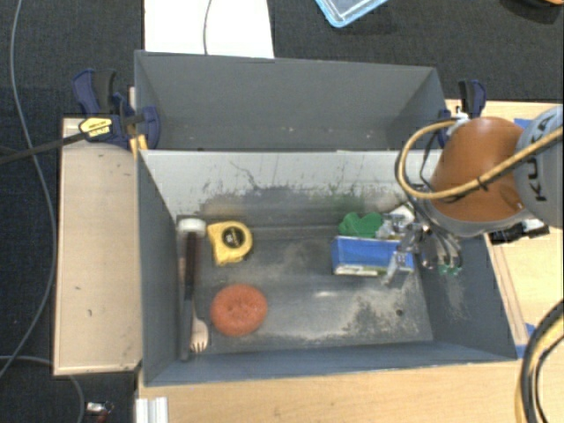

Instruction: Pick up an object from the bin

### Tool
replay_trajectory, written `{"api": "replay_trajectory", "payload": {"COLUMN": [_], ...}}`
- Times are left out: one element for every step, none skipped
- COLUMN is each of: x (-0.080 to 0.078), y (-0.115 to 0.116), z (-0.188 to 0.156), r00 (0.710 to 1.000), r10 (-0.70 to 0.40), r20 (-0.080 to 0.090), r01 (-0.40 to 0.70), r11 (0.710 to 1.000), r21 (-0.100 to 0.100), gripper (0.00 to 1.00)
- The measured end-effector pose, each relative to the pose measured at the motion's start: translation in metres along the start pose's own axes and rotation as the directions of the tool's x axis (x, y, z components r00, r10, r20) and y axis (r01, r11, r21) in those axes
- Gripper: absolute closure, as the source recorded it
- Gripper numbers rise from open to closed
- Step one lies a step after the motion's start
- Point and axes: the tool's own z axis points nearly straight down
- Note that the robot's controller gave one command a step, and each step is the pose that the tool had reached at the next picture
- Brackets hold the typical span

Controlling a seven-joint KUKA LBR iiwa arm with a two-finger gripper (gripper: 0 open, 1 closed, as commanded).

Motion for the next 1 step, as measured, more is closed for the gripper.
{"api": "replay_trajectory", "payload": {"x": [-0.0002], "y": [-0.0084], "z": [-0.0553], "r00": [0.999], "r10": [0.031], "r20": [-0.009], "r01": [-0.031], "r11": [1.000], "r21": [-0.001], "gripper": [1.00]}}
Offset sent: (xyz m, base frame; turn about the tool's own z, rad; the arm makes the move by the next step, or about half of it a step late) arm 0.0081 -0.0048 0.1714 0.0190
